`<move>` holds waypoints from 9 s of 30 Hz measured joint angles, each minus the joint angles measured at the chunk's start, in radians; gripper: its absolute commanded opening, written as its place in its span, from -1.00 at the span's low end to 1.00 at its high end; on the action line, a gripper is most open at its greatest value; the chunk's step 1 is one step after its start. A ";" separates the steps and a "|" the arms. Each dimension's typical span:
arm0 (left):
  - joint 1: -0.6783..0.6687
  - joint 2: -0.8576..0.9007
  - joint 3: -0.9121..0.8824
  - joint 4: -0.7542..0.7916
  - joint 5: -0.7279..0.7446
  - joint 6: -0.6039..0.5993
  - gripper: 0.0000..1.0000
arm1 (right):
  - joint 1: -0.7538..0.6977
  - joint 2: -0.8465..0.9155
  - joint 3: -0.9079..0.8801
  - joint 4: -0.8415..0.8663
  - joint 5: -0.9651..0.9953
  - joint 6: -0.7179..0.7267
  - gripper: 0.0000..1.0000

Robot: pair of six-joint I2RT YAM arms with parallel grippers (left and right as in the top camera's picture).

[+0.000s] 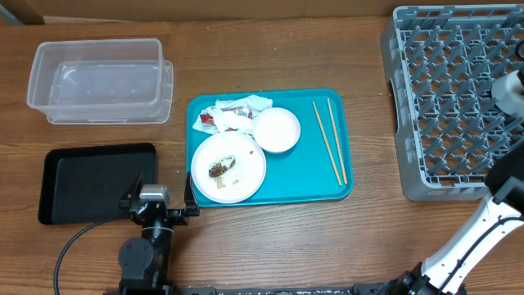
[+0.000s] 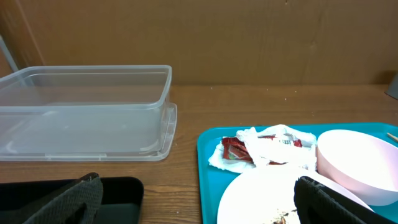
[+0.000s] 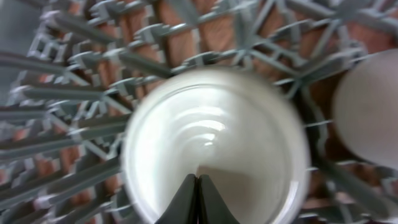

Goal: Sort waste into correct bins and load items into the dishwasher

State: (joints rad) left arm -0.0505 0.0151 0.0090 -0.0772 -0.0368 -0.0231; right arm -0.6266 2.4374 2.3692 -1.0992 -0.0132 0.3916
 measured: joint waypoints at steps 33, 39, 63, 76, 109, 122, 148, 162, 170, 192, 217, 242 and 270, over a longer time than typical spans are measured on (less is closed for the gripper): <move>0.000 0.000 0.000 0.000 0.000 0.000 1.00 | 0.564 -0.268 0.090 -0.592 -0.765 -0.470 0.86; 0.000 0.000 0.000 0.000 0.000 0.000 1.00 | 0.878 -0.268 0.077 -0.543 -0.436 -0.397 0.27; 0.000 0.000 0.000 0.000 0.000 0.000 0.99 | 1.310 -0.267 -0.582 0.123 0.033 0.076 -0.41; 0.000 0.000 0.000 0.000 0.000 0.000 0.99 | 1.309 -0.267 -0.637 0.197 0.045 0.037 -0.40; 0.000 0.000 0.000 0.000 0.000 0.000 1.00 | 1.309 -0.267 -0.645 0.179 0.194 0.000 -0.49; 0.000 0.000 0.000 0.000 0.000 0.000 1.00 | 1.309 -0.267 -0.645 0.153 0.194 -0.005 -0.29; 0.000 0.000 0.000 0.000 0.000 0.000 0.99 | 1.309 -0.267 -0.697 0.209 0.196 -0.083 -0.92; 0.000 0.000 0.000 0.000 0.000 0.000 1.00 | 1.279 -0.259 -0.257 -0.171 0.259 -0.082 -0.92; 0.000 0.000 0.000 0.000 0.000 0.000 1.00 | 1.015 -0.259 0.157 -0.425 0.378 -0.107 -0.92; 0.000 0.000 0.000 0.000 0.000 0.000 0.99 | -0.005 -0.167 0.255 0.431 -0.521 -0.276 -0.92; 0.000 0.000 0.000 0.000 0.000 0.000 0.99 | -0.040 0.379 0.200 1.258 -0.800 0.082 -0.76; 0.000 0.000 0.000 0.000 0.000 0.000 1.00 | -0.198 0.402 0.200 1.221 -0.914 0.326 1.00; 0.000 0.000 0.000 0.000 0.000 0.000 1.00 | -0.043 0.245 0.201 0.924 -0.525 0.148 1.00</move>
State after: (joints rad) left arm -0.0505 0.0151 0.0090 -0.0772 -0.0368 -0.0235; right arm -0.6693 2.6827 2.5698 -0.1753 -0.5377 0.5400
